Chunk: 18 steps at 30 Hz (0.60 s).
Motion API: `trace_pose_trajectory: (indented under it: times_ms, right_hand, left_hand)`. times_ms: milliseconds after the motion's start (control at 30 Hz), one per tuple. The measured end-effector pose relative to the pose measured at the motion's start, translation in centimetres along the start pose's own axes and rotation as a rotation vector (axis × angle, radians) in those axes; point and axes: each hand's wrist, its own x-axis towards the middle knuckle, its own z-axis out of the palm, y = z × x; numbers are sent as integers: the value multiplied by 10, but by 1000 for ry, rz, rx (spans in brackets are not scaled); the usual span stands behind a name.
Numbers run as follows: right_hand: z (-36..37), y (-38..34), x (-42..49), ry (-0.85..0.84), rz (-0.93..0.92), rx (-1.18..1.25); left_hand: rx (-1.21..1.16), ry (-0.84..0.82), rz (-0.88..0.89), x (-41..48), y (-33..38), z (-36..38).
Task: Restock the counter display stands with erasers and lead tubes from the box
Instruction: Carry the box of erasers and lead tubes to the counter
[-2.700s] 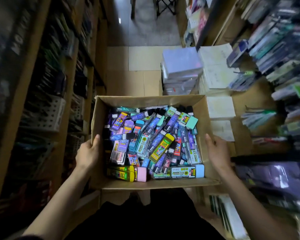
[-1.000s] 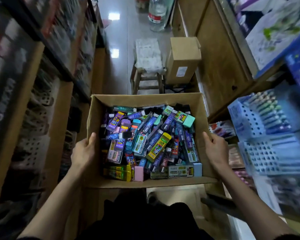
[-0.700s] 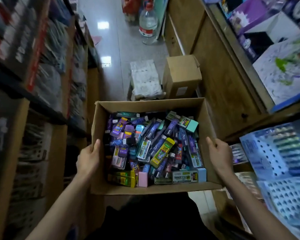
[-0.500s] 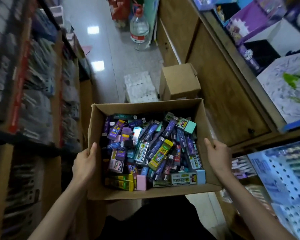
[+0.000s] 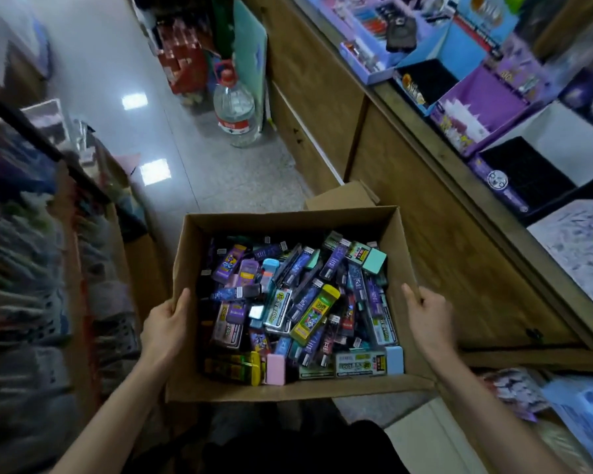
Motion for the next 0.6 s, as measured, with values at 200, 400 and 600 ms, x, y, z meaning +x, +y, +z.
trace_pose_trajectory:
  times_ms: [200, 400, 600]
  right_hand:
    - [23, -30, 31, 168, 135, 59]
    - [22, -37, 77, 272, 252, 82]
    - [1, -28, 118, 288, 241, 174]
  left_hand:
    - [74, -159, 185, 107, 75, 0]
    - [110, -208, 228, 163, 148, 35]
    - [132, -206, 203, 171, 202, 77]
